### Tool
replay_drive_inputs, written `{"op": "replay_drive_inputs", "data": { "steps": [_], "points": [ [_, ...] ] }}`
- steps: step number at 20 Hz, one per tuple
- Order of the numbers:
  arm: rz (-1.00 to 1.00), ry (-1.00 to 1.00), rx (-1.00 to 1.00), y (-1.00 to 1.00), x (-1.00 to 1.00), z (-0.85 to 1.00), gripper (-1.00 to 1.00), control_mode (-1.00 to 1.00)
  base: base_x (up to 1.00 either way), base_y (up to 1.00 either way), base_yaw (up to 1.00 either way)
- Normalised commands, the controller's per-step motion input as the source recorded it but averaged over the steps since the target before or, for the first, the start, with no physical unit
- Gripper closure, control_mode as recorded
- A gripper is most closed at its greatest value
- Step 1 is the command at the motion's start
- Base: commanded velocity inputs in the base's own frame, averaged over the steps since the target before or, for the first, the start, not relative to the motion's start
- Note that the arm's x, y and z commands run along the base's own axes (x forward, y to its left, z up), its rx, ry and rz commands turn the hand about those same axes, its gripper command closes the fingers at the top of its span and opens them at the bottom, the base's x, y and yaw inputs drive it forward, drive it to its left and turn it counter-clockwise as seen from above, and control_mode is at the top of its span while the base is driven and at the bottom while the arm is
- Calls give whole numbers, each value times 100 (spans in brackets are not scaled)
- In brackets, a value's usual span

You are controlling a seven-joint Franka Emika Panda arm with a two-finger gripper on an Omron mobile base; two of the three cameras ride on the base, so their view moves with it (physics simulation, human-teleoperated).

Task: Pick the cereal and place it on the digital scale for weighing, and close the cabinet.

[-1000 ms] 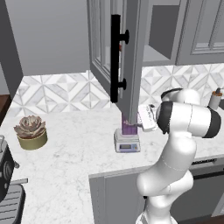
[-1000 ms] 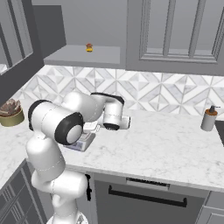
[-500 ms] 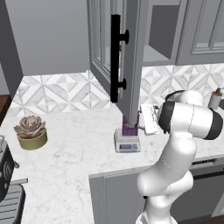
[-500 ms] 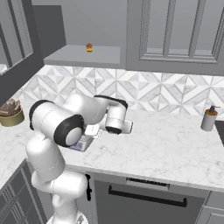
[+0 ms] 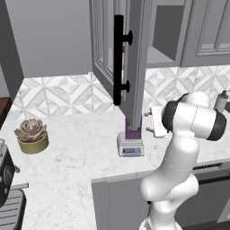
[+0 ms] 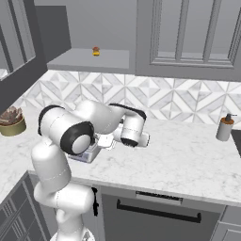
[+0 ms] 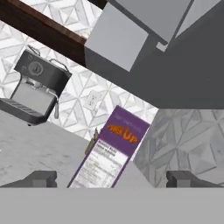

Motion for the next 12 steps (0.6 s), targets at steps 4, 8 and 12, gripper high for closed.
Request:
{"op": "replay_drive_inputs", "data": {
  "steps": [4, 8, 12],
  "points": [
    [-1, -25, 11, -23, -62, 31, -100, -100, 0, 0, 0],
    [-4, -34, 7, 2, -100, 69, -100, -100, 0, 0, 0],
    [-7, -41, 3, 38, -100, 72, -100, -100, 0, 0, 0]
  ]
}}
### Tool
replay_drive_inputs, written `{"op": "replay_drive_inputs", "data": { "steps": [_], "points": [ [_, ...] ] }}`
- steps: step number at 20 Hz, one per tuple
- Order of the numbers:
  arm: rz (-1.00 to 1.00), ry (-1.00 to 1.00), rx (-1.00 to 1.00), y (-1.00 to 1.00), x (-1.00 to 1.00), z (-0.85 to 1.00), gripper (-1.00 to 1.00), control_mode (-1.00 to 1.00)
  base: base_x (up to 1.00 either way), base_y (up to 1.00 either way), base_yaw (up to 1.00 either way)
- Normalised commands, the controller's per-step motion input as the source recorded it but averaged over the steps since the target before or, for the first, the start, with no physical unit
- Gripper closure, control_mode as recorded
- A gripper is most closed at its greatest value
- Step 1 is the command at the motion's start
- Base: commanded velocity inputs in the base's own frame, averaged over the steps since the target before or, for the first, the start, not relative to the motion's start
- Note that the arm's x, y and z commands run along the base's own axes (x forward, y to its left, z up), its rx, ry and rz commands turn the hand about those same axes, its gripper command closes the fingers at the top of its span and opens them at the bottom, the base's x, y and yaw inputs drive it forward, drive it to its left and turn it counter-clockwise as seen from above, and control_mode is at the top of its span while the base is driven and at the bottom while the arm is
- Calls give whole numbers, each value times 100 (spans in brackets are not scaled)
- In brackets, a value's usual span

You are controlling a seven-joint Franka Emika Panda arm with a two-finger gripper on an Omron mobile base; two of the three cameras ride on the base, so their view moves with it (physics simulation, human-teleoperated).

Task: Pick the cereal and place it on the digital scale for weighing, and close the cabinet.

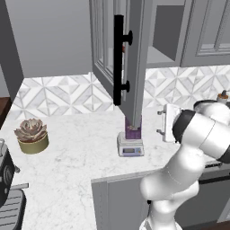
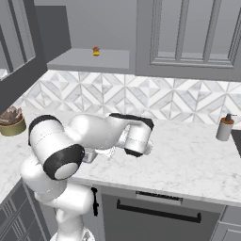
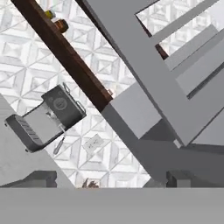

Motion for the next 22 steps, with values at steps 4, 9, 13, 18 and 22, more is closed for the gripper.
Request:
{"op": "replay_drive_inputs", "data": {
  "steps": [4, 9, 13, 18, 22],
  "points": [
    [-11, -34, 0, 50, -98, 79, -100, -100, 0, 0, 0],
    [-13, -26, 0, 41, -89, 97, -100, -100, 0, 0, 0],
    [-14, -17, 0, 41, -86, 98, -100, -100, 0, 0, 0],
    [-23, -15, 0, 71, -86, 53, -100, -100, 0, 0, 0],
    [-36, -26, -1, 81, -78, 33, -100, -100, 0, 0, 0]
  ]
}}
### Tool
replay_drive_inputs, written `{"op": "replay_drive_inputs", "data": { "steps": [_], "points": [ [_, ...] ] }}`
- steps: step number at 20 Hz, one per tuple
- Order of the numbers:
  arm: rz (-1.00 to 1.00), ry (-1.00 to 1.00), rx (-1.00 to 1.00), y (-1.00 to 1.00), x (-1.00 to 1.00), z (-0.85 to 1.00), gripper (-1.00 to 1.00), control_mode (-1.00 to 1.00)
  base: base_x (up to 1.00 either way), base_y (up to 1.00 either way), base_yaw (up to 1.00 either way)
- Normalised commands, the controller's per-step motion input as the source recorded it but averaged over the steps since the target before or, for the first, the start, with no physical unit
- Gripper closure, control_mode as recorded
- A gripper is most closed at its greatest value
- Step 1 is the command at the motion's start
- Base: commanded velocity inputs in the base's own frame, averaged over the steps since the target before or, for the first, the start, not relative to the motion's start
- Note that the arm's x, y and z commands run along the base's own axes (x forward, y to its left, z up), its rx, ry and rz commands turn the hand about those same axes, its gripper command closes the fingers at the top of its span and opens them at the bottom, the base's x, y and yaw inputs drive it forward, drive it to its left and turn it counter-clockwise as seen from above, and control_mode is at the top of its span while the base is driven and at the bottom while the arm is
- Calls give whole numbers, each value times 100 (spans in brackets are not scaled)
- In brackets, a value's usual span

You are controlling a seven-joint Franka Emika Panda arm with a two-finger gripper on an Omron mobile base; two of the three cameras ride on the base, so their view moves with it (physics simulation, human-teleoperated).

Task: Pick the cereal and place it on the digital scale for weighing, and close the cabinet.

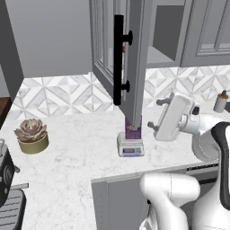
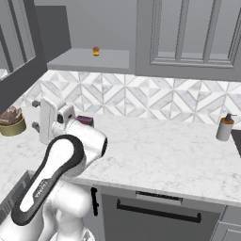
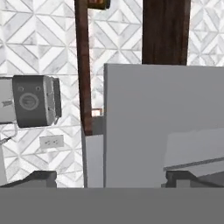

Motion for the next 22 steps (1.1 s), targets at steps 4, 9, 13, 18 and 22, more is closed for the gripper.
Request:
{"op": "replay_drive_inputs", "data": {
  "steps": [4, 9, 13, 18, 22],
  "points": [
    [-37, -21, -2, 69, -76, 42, -100, -100, 0, 0, 0],
    [-38, -5, 0, 63, -75, 39, -100, -100, 0, 0, 0],
    [-36, 0, 8, 10, -100, 27, -100, -100, 0, 0, 0],
    [-29, -11, 8, 20, -100, 2, -100, -100, 0, 0, 0],
    [-30, -19, 9, 100, -40, -68, -100, -100, 0, 0, 0]
  ]
}}
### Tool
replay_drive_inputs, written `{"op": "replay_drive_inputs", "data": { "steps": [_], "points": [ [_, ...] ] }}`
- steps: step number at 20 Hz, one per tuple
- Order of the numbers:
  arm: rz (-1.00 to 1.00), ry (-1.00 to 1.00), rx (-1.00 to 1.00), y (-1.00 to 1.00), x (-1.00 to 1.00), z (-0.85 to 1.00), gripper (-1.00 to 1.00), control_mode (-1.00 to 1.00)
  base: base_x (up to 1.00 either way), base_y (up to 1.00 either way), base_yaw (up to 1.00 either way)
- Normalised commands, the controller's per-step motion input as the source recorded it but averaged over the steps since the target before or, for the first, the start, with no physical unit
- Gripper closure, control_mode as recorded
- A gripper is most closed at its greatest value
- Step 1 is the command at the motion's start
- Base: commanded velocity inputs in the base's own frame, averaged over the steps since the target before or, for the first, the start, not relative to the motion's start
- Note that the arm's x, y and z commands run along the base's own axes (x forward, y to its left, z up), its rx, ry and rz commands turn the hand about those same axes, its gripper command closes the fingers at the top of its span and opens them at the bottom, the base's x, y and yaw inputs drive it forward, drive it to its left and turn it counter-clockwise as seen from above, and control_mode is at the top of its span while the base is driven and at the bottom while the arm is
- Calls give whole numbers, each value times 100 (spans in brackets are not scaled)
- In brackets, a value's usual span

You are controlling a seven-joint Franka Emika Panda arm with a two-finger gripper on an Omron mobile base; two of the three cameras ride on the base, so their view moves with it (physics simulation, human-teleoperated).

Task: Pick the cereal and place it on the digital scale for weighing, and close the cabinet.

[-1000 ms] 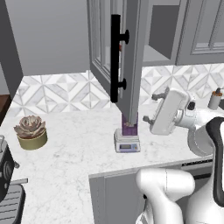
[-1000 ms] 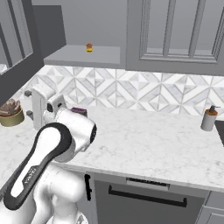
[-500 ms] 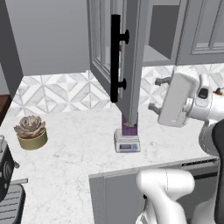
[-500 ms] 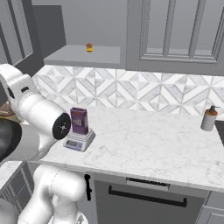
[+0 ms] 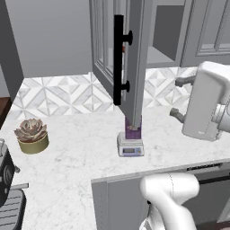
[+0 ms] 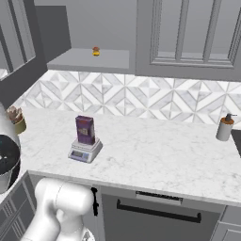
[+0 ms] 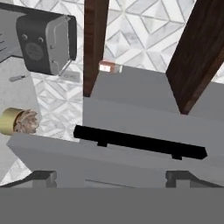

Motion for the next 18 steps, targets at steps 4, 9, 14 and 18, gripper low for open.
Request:
{"op": "replay_drive_inputs", "data": {
  "steps": [4, 9, 14, 18],
  "points": [
    [-32, -26, 20, 100, -24, -77, -100, -100, 0, 0, 0],
    [-33, -32, 34, 98, -17, -86, -100, -100, 0, 0, 0],
    [-40, -21, 44, 98, 17, -100, -100, -100, 0, 0, 0],
    [-31, -15, 46, 74, 78, -100, -100, -100, 0, 0, 0]
  ]
}}
